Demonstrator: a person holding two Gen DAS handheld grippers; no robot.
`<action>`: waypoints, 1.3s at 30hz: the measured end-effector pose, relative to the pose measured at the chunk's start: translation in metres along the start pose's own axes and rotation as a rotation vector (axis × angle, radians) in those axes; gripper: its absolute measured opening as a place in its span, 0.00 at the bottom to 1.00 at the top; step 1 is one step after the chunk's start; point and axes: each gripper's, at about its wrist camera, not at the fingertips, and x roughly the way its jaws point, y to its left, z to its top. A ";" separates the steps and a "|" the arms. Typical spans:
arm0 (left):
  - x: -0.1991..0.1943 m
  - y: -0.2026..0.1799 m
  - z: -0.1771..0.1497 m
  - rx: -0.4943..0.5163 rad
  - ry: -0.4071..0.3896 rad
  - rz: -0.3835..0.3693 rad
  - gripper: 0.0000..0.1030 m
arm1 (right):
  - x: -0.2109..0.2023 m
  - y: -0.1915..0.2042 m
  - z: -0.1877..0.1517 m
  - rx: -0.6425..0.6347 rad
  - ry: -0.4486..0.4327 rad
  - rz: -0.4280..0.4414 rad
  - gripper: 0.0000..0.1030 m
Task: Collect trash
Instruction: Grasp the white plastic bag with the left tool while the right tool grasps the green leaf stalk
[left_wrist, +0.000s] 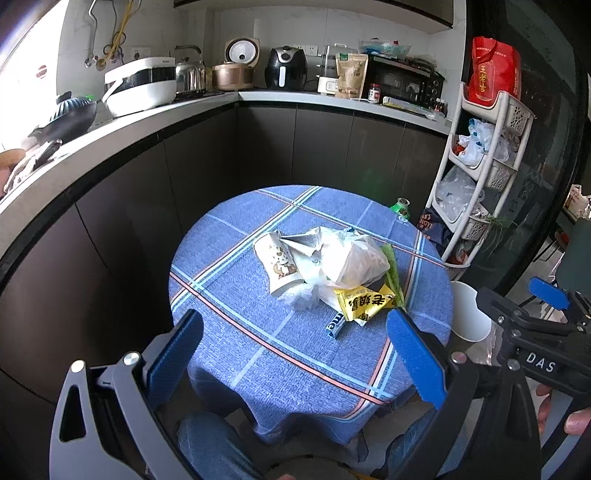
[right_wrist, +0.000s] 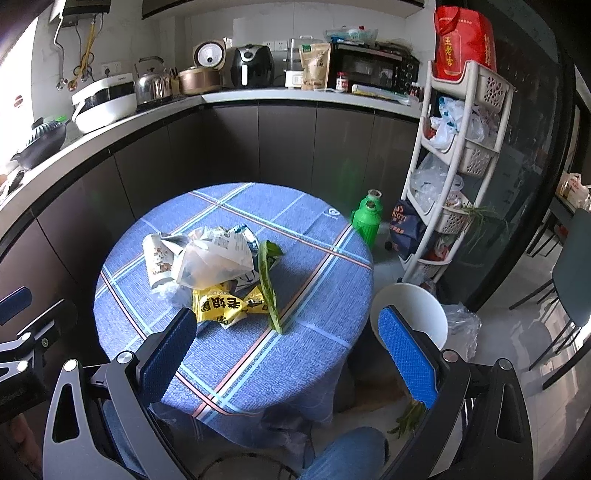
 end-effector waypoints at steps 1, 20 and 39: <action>0.004 0.001 0.001 -0.003 0.005 -0.005 0.96 | 0.004 0.000 0.000 -0.002 0.006 0.001 0.92; 0.125 -0.014 0.041 0.139 0.114 -0.293 0.81 | 0.141 -0.008 -0.012 -0.008 0.149 0.212 0.90; 0.198 -0.069 0.065 0.350 0.278 -0.369 0.19 | 0.213 -0.011 0.013 0.030 0.208 0.320 0.31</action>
